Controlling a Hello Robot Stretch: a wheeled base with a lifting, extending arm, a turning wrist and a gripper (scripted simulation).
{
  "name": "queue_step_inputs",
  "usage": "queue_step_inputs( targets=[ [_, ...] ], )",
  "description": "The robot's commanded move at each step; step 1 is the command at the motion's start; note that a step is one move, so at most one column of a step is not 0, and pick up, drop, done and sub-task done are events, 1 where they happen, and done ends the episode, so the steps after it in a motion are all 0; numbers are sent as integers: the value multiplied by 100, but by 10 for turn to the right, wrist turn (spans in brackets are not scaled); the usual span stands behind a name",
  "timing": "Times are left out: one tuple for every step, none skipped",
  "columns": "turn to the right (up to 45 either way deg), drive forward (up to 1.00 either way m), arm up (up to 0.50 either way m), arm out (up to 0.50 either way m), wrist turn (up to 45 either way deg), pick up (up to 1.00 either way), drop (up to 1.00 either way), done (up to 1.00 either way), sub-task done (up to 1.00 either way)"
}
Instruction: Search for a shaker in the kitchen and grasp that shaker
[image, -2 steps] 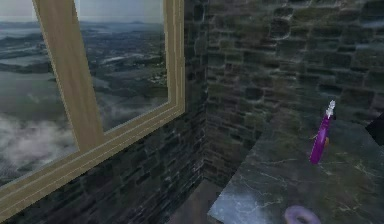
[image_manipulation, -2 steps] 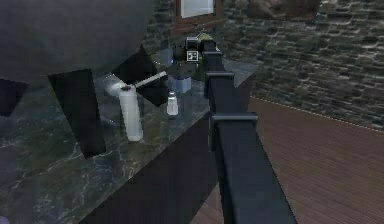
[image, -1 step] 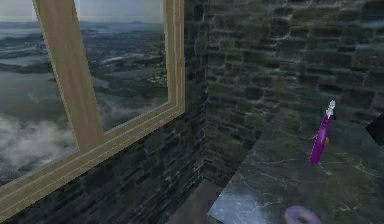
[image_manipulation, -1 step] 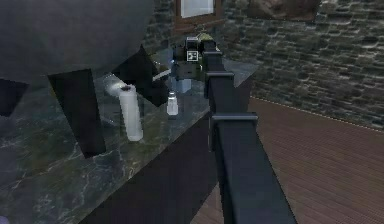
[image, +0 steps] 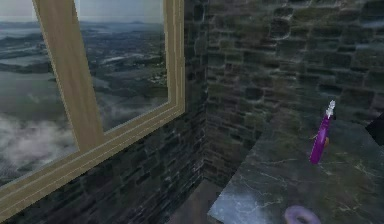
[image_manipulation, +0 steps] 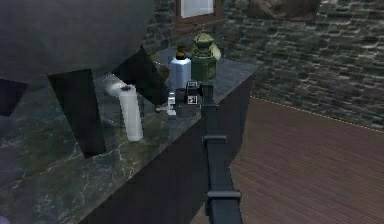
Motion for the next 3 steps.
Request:
queue_step_inputs(
  targets=[
    [0,0,0,0,0,100,0,0,0],
    [0,0,10,0,0,0,0,0,0],
    [0,0,0,0,0,0,0,100,0]
  ],
)
